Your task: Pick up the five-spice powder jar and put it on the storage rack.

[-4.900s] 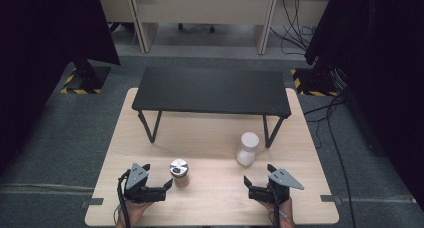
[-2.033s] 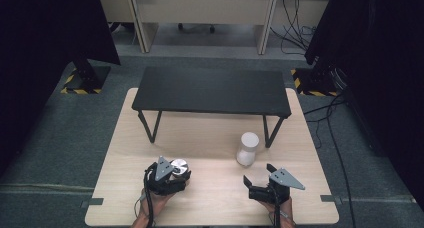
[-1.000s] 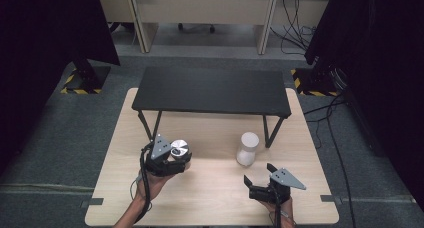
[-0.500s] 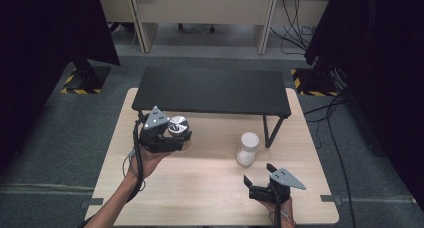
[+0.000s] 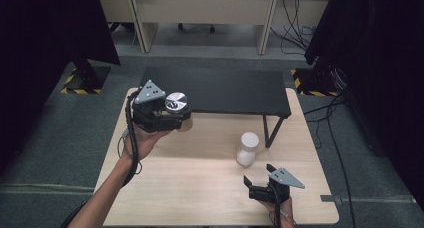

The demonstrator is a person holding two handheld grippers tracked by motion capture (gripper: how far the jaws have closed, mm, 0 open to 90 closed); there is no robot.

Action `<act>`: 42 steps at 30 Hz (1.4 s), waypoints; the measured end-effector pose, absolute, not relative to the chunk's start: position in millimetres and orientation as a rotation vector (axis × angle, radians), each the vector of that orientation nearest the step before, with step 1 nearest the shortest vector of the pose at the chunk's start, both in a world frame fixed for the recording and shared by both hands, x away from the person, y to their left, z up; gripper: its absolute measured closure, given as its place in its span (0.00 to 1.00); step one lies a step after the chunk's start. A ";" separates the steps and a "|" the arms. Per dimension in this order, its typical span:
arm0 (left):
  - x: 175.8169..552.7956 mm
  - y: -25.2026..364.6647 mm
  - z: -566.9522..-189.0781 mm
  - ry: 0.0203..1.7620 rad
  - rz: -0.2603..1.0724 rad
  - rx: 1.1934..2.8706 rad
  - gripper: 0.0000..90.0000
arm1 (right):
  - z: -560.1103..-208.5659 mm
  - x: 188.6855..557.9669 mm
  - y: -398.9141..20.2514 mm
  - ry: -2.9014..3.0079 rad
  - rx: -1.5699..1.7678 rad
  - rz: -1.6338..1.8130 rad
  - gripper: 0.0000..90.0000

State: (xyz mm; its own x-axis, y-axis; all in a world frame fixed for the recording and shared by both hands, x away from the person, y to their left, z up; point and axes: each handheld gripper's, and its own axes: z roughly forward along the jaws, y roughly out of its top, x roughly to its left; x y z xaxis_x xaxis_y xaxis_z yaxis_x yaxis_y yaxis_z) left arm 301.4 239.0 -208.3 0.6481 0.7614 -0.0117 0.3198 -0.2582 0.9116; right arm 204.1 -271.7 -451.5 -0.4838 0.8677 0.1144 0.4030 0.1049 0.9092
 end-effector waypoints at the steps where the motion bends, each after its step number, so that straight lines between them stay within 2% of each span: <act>1: 302.7 238.0 -206.3 0.862 0.544 1.848 0.34 | -450.9 205.3 -272.3 1.946 1.244 1.349 0.02; 7: 307.6 237.9 -198.2 0.882 0.554 1.831 0.34 | -449.7 205.6 -272.5 1.973 1.282 1.336 0.02; 26: 322.0 258.7 -194.6 1.004 0.602 1.746 0.34 | -447.9 174.7 -270.5 2.032 1.321 1.230 0.00; 42: 334.7 265.7 -202.2 1.071 0.628 1.722 0.34 | -446.8 177.0 -265.7 2.044 1.314 1.199 0.00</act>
State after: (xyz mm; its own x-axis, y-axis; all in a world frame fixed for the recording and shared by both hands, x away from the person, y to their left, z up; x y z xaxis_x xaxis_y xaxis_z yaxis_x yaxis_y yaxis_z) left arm 334.7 265.7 -202.2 0.4787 0.8757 -0.0637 0.3719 -0.1365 0.9182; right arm 177.0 -265.7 -446.8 -0.4596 0.8831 0.0938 0.5130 0.1778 0.8398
